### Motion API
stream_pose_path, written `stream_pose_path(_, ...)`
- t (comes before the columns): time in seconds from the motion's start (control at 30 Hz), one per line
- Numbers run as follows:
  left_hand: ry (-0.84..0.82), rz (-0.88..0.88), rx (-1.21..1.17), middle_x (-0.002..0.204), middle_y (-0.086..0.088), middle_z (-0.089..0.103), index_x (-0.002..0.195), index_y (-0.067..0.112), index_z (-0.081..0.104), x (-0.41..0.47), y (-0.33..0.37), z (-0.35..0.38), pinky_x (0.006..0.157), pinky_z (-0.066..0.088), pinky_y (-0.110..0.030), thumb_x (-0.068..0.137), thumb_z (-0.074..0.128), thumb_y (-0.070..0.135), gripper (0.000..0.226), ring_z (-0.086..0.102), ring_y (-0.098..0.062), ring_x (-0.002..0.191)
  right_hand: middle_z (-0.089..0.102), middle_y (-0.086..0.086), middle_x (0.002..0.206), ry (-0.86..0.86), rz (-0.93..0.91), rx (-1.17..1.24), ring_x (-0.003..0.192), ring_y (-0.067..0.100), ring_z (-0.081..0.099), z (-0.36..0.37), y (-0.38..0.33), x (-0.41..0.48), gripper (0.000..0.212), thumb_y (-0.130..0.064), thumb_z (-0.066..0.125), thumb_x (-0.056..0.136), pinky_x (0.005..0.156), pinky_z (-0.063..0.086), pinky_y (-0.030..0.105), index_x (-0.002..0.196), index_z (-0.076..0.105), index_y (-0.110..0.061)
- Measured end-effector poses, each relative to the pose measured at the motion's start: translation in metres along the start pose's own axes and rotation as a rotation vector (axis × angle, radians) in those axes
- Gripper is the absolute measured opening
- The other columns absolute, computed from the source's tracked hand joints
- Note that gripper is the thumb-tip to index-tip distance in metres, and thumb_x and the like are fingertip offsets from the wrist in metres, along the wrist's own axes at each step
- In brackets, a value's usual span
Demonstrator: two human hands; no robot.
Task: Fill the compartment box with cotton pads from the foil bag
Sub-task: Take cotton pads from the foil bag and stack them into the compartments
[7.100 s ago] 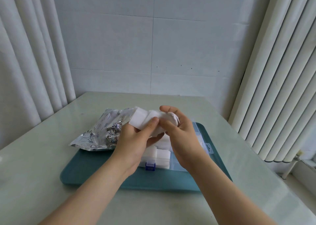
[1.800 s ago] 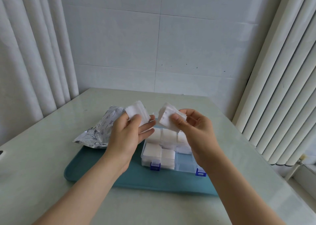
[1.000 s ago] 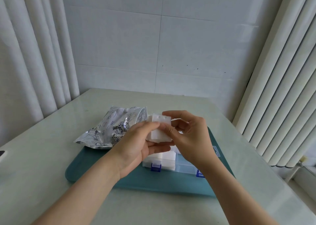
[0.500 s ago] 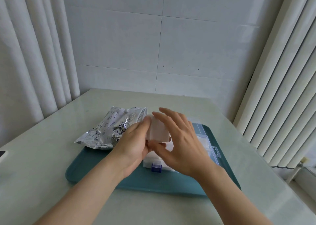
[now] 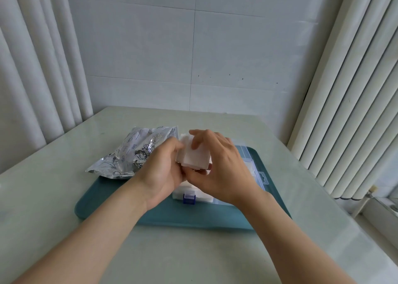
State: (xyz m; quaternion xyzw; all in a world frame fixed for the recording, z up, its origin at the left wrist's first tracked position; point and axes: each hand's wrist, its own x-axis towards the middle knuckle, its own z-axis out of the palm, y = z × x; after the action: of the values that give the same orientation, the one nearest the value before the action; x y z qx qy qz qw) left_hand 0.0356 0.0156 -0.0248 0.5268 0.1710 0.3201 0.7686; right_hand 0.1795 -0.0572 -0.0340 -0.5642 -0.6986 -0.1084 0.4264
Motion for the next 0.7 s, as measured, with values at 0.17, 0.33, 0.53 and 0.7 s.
stream_pose_path(0.17,-0.099,-0.054,0.071,0.104,-0.014,0.059,0.114,0.009,0.062,-0.0016,0.0012,-0.0015,0.083,0.051,-0.037,0.080,0.051,0.013,0.036,0.057,-0.026,0.100,0.065,-0.009,0.133,-0.050,-0.005,0.053,0.130,0.011,0.057,-0.0031,-0.0049,0.0014,0.049,-0.022,0.086,0.076,0.100,0.042,0.035,0.115,0.056,-0.017)
stream_pose_path(0.33,0.068,0.020,0.130,0.098,-0.026,0.071,0.112,-0.009,0.067,-0.0001,-0.0028,0.0003,0.075,0.061,-0.039,0.094,0.048,-0.002,0.027,0.071,-0.031,0.091,0.051,-0.022,0.143,-0.059,0.215,0.283,0.129,0.003,0.055,-0.0106,-0.0086,0.0005,0.069,-0.025,0.081,0.082,0.096,0.051,0.025,0.139,0.042,-0.031)
stream_pose_path(0.53,0.179,0.133,0.180,0.121,-0.012,0.076,0.120,0.001,0.069,0.0010,-0.0017,-0.0029,0.094,0.050,-0.049,0.081,0.052,0.018,0.045,0.070,-0.026,0.111,0.077,-0.007,0.103,0.081,0.443,0.451,0.091,0.012,0.074,-0.0035,-0.0074,0.0063,0.016,-0.017,0.066,0.100,0.080,0.061,0.041,0.107,0.079,-0.024)
stream_pose_path(0.7,0.242,0.257,0.310,0.112,0.003,0.075,0.110,0.026,0.068,-0.0008,-0.0014,-0.0039,0.088,0.052,-0.039,0.085,0.057,0.023,0.027,0.070,-0.012,0.104,0.080,-0.003,0.086,0.114,0.370,0.508,0.081,0.023,0.075,-0.0043,-0.0086,0.0057,0.010,-0.011,0.071,0.099,0.074,0.062,0.044,0.098,0.081,-0.012)
